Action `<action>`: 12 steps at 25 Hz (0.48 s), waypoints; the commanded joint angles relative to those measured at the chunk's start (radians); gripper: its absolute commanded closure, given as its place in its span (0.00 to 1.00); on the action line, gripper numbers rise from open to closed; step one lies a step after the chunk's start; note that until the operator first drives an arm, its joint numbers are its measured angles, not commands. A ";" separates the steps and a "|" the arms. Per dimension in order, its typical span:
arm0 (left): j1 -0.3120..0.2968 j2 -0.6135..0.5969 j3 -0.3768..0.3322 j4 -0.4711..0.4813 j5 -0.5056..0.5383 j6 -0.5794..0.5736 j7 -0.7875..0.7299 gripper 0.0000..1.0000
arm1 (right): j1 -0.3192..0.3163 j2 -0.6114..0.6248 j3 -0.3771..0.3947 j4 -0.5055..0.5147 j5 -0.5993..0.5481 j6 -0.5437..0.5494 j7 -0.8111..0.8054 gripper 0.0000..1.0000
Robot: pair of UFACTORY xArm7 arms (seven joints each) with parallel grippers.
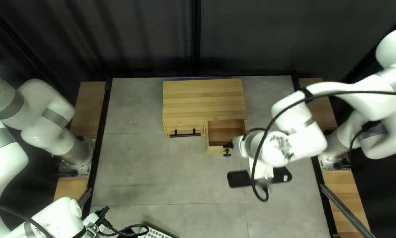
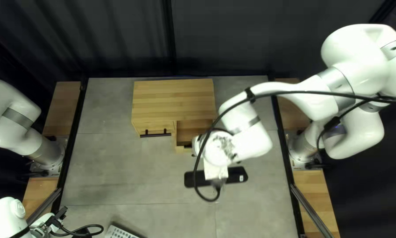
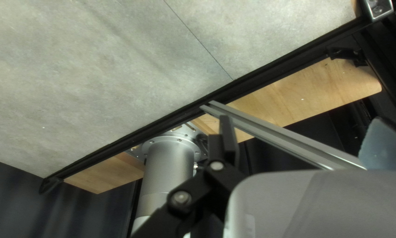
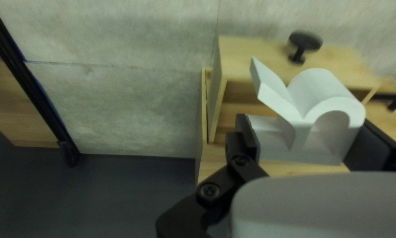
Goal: Open drawers and place objects into drawer and close
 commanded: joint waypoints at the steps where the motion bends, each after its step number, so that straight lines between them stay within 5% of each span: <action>1: 0.000 0.000 0.000 0.000 0.000 0.000 0.000 0.00 | -0.021 -0.007 -0.027 -0.024 -0.013 -0.033 -0.047 0.92; 12: 0.000 0.000 0.000 0.000 0.000 0.000 0.000 0.00 | -0.038 0.010 -0.053 -0.066 -0.025 -0.105 -0.111 0.90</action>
